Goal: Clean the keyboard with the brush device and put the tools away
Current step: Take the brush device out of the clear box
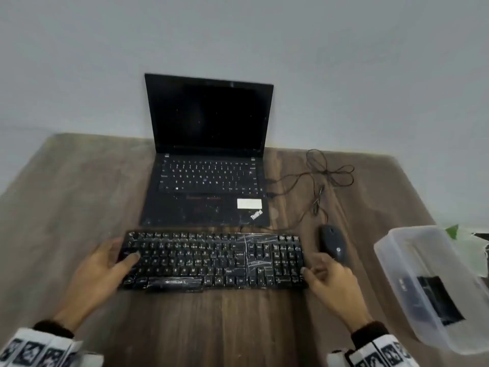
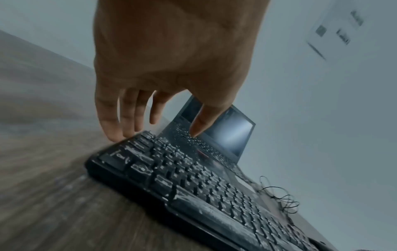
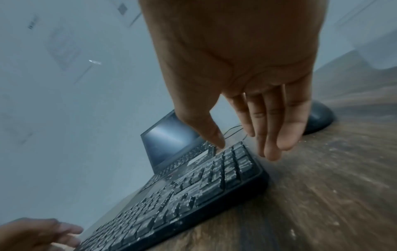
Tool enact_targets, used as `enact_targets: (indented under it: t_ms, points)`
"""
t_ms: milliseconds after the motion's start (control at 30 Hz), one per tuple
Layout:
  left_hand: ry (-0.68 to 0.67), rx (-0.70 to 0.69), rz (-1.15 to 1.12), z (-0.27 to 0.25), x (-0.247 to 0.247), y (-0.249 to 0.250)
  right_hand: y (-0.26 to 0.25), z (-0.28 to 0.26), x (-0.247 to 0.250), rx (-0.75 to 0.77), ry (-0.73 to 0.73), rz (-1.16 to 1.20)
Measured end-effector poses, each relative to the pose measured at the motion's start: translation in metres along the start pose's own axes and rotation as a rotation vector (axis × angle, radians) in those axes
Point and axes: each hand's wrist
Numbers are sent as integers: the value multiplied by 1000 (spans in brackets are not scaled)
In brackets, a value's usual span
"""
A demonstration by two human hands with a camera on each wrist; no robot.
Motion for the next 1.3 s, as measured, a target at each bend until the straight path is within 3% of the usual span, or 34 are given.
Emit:
enact_targets:
  t_ms: [267,500,700,867,1067,1300]
  points:
    - [59,-96,-10,19,-12,-41,9,15,-17,127,-31,-105]
    - [-108,-217,-191,3,-13,-27,20,22,-25,240,-23,-128]
    - [-100,-147,-173,22,-15,-40,21,30,-32,129,-106,159]
    - [-89,-105,-172,15,-16,-38,12,27,-41,66,-72,176]
    - [-123,-145,-187,-14,-22,-55,18,5,-44,40,-42,184]
    - [-195,-213,-380,-87,-15,-84,50,-66,-46,85,-58,263]
Point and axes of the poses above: each hand's wrist, its own z-axis towards the middle knuckle, its own x-axis out of the back of the hand, y = z × x, and after that the axes turned 1 degree about -x, right-handed
